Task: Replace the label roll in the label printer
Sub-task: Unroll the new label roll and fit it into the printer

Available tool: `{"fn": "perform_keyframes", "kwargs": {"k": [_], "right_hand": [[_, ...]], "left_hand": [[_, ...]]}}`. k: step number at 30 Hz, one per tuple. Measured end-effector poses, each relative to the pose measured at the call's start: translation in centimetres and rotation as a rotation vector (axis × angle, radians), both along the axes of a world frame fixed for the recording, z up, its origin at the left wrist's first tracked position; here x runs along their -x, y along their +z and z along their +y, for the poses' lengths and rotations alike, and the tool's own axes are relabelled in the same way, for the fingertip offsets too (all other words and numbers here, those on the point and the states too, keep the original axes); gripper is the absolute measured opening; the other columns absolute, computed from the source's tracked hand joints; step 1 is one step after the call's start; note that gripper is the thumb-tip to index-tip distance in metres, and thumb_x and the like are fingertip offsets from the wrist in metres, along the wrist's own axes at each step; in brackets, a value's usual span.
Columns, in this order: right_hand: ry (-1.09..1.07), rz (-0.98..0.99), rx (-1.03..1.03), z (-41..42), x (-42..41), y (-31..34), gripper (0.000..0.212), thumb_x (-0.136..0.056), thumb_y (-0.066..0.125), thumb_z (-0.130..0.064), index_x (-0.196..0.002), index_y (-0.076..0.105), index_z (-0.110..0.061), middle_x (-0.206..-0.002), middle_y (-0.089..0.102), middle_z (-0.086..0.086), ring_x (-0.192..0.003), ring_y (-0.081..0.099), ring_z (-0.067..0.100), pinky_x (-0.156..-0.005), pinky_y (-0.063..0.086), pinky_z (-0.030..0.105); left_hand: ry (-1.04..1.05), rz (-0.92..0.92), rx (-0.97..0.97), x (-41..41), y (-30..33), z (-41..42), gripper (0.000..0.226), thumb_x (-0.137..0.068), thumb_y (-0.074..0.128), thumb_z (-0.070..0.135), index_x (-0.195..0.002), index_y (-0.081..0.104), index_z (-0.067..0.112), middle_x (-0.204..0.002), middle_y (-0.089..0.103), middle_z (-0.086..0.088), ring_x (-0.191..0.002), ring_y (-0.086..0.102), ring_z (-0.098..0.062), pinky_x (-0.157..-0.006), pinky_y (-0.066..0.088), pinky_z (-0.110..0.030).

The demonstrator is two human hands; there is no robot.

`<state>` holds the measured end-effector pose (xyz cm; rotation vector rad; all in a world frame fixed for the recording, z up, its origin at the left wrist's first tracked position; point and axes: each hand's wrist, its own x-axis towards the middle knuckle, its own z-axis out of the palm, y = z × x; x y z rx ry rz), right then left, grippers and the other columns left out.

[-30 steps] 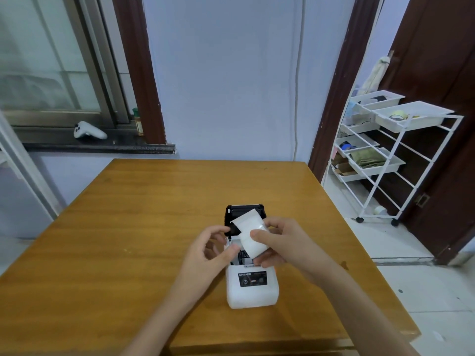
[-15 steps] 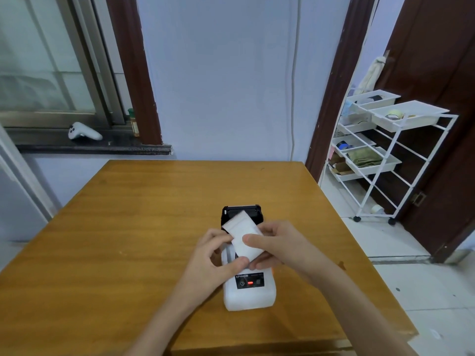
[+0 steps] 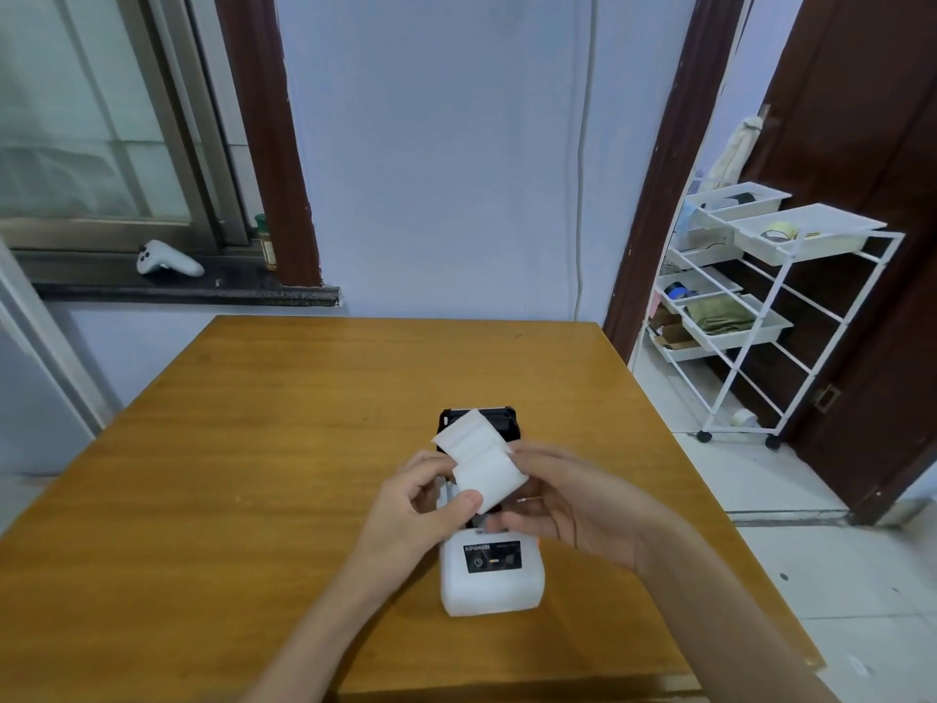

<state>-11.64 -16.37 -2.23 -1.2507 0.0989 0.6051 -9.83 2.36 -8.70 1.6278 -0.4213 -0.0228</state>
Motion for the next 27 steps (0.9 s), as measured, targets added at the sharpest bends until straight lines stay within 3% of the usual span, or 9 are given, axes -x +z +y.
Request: {"fn": "perform_keyframes", "kwargs": {"k": [7, 10, 14, 18, 22, 27], "right_hand": [[0.030, 0.039, -0.098, -0.1, 0.0, -0.1, 0.034, -0.095, 0.060, -0.022, -0.122, 0.065, -0.003, -0.107, 0.071, 0.024, -0.089, 0.073, 0.029, -0.070, 0.062, 0.022], [0.010, 0.052, -0.118, 0.1, 0.0, -0.2, 0.032, -0.089, 0.065, -0.029, -0.111, 0.073, -0.007, -0.100, 0.072, 0.021, -0.088, 0.072, 0.027, -0.074, 0.062, 0.023], [-0.013, 0.068, -0.137, 0.3, 0.0, -0.3, 0.039, -0.083, 0.068, -0.029, -0.115, 0.069, -0.007, -0.095, 0.073, 0.019, -0.080, 0.072, 0.023, -0.062, 0.061, 0.021], [0.031, 0.057, -0.134, 0.3, -0.2, -0.8, 0.036, -0.085, 0.067, -0.034, -0.114, 0.070, -0.012, -0.097, 0.073, 0.014, -0.073, 0.069, 0.017, -0.047, 0.051, 0.015], [0.059, 0.042, -0.146, 0.0, -0.5, -1.3, 0.030, -0.085, 0.067, -0.036, -0.105, 0.076, -0.016, -0.096, 0.073, 0.012, -0.071, 0.069, 0.015, -0.045, 0.048, 0.015], [0.063, 0.031, -0.109, -0.3, -0.7, -1.4, 0.038, -0.086, 0.066, -0.038, -0.115, 0.071, -0.013, -0.095, 0.071, 0.011, -0.069, 0.069, 0.015, -0.043, 0.050, 0.015]], "left_hand": [[0.012, -0.021, -0.057, 0.1, 0.4, 0.2, 0.013, -0.066, 0.069, 0.049, -0.073, 0.070, 0.038, -0.076, 0.056, 0.027, -0.073, 0.048, 0.006, -0.067, 0.037, -0.009], [0.013, -0.023, -0.024, 0.2, 0.7, 0.2, 0.021, -0.065, 0.069, 0.049, -0.077, 0.070, 0.033, -0.075, 0.057, 0.027, -0.071, 0.049, 0.008, -0.067, 0.038, -0.008], [0.006, -0.015, -0.013, 0.2, 0.7, 0.1, 0.025, -0.064, 0.068, 0.050, -0.078, 0.071, 0.030, -0.074, 0.055, 0.027, -0.070, 0.048, 0.009, -0.066, 0.038, -0.007], [0.002, -0.009, -0.035, 0.2, 0.7, 0.0, 0.017, -0.064, 0.068, 0.051, -0.077, 0.073, 0.042, -0.076, 0.056, 0.028, -0.073, 0.049, 0.008, -0.068, 0.039, -0.008], [-0.007, 0.002, -0.044, 0.2, 0.7, -0.1, 0.019, -0.063, 0.069, 0.052, -0.080, 0.073, 0.044, -0.080, 0.057, 0.029, -0.078, 0.051, 0.006, -0.070, 0.040, -0.009], [-0.016, 0.015, 0.015, 0.1, 0.6, 0.2, 0.032, -0.069, 0.068, 0.053, -0.095, 0.075, 0.035, -0.090, 0.061, 0.019, -0.079, 0.055, -0.001, -0.074, 0.043, -0.016]]}}
